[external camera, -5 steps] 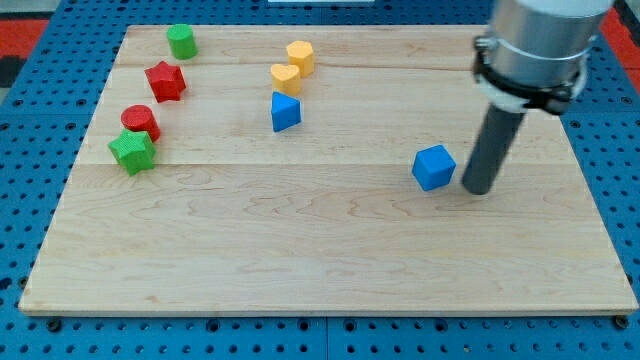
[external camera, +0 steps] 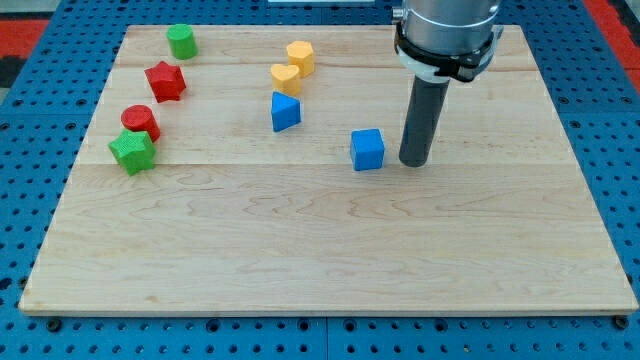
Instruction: Push the blue cube to the bottom left of the blue triangle
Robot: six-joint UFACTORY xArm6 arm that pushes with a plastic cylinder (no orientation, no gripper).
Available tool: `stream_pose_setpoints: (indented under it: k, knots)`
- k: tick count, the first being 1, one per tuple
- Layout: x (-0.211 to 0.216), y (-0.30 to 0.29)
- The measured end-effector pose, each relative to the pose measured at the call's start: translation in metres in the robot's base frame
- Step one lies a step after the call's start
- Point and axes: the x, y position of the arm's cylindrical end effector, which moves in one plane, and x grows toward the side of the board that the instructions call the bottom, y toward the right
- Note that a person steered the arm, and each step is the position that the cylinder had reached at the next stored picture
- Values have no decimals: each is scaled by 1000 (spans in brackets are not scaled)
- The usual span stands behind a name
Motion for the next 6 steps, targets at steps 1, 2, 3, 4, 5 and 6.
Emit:
stream_pose_setpoints:
  k: [1,2,3,4,5,6]
  knots:
    - [-5,-30]
    - [-5,-90]
    - [-5,-114]
    - [-5,-112]
    - [-17,-120]
    - [-21,-147]
